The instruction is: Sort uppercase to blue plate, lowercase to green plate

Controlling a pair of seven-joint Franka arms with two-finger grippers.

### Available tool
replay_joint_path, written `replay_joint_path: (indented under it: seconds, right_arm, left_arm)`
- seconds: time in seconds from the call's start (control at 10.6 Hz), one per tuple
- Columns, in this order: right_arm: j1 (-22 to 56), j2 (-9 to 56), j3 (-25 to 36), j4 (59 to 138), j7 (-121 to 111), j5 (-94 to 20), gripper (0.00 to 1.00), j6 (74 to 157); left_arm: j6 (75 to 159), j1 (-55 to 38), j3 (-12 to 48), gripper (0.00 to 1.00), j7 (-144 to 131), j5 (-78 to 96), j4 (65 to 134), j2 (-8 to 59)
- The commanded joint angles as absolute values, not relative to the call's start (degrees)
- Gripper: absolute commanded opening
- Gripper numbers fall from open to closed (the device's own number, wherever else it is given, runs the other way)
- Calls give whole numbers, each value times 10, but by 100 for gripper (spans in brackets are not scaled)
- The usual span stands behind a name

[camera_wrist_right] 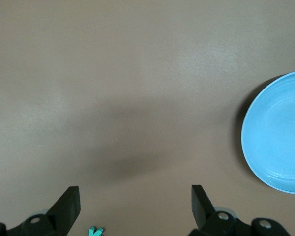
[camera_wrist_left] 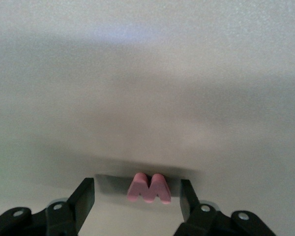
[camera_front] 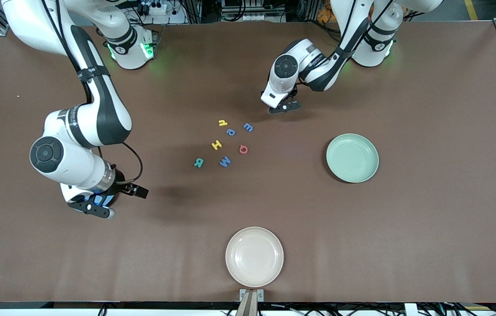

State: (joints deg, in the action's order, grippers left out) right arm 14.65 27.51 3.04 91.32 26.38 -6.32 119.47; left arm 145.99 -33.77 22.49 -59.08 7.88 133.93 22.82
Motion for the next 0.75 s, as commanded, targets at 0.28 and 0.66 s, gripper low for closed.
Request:
replay_joint_path:
  seconds: [0.28, 0.66]
  right_arm:
    - [142, 276, 29, 911, 267, -67, 100, 1193]
    - [142, 276, 29, 911, 267, -67, 100, 1193]
  left_arm:
    - [1463, -344, 225, 65, -606, 91, 1335, 238]
    - [1463, -344, 228, 65, -610, 119, 1335, 239]
